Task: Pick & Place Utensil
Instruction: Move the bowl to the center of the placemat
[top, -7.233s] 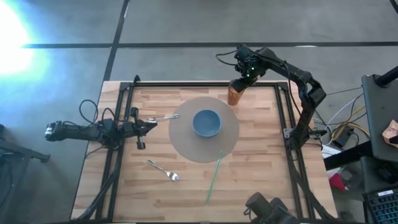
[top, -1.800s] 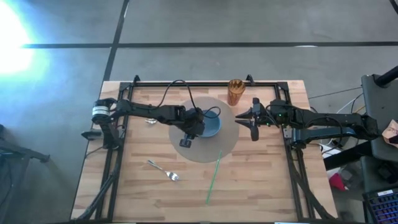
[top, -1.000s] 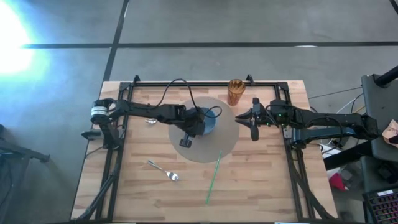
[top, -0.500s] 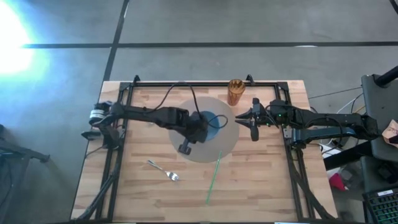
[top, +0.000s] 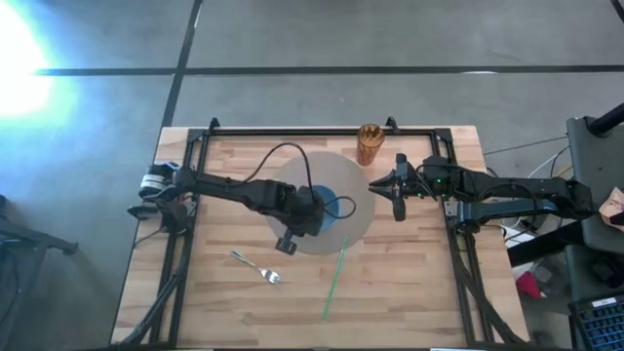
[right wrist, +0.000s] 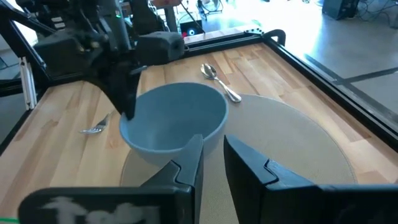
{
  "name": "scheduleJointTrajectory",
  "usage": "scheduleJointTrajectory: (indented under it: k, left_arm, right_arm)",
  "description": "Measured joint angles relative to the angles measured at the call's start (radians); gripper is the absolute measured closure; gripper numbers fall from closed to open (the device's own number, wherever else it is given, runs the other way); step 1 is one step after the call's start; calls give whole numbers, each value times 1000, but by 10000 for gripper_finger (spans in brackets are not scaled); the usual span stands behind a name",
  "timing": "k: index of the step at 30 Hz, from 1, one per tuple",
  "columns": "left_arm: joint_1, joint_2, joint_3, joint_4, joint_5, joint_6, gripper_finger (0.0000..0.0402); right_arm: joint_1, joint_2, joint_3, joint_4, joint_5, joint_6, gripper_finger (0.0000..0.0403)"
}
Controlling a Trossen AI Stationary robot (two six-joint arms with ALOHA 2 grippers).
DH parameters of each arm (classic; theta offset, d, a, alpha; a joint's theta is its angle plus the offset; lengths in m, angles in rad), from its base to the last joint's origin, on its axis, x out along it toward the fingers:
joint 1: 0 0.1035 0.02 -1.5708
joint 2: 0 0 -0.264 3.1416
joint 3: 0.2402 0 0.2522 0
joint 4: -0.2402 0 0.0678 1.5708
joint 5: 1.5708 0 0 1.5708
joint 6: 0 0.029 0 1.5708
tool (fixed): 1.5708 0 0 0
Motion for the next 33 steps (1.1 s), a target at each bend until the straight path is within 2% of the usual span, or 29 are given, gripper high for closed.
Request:
scheduleJointTrajectory:
  k: [16, 33]
  left_arm:
    - [23, 70, -1, 34, -26, 14, 399]
    - [37, 101, -1, 33, -22, 12, 399]
  right_arm:
    - [0, 0, 0, 4, 0, -11, 321]
    - [0, -1, 0, 4, 0, -11, 343]
